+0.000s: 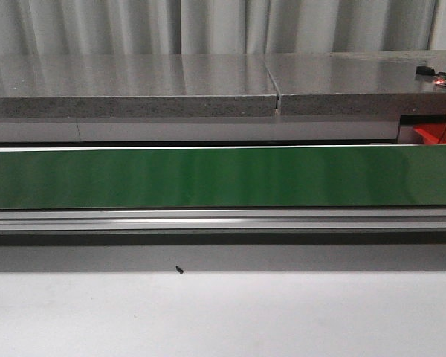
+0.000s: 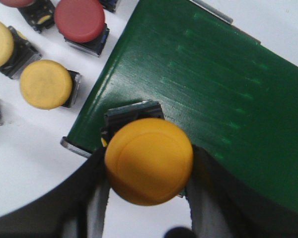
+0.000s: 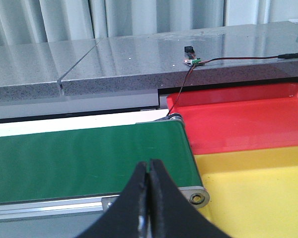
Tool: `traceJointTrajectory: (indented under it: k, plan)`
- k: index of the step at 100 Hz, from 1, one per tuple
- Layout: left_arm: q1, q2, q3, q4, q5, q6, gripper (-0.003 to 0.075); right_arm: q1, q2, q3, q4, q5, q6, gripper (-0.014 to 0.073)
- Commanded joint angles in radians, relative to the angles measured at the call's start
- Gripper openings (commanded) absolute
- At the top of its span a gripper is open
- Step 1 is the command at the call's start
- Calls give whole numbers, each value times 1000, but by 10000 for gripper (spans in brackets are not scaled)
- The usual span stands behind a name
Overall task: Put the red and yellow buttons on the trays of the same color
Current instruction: 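Set the yellow button on the green belt and open the left gripper, then grasp another yellow button from the cluster with the left gripper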
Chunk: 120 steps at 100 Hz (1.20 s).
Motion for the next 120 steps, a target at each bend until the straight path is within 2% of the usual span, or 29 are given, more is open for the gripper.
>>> traceJointTrajectory:
  k: [1,19,29,43,55,65,96,120]
  plan:
    - [-22,-10,-40,4,-31,1,178,-5,-21,-14,-12,-78,-1,-67]
    - [-30,9,-42,11,-42,1,188,-5,-21,-14,-12,-78,-1,-67]
    - [-30,9,-42,11,-34,6,237,-5,-21,-14,-12,-78,-1,-67]
    - [-30,9,-42,11,-28,12,348,-5,-21,-14,-12,-78,-1,-67]
    - [-30,9,-42,11,-25,25,500,-5,-21,-14,-12,-78,-1,-67]
    - [-30,9,-42,4,-25,25,575,-5,-21,-14,-12,-78,-1,-67]
    - [-30,-39,-46,-12,-23,27,580,-5,-21,-14,-12,-78,-1,-67]
    - [-30,-189,-46,-2,-42,27,575,-5,-21,-14,-12,-78,-1,-67]
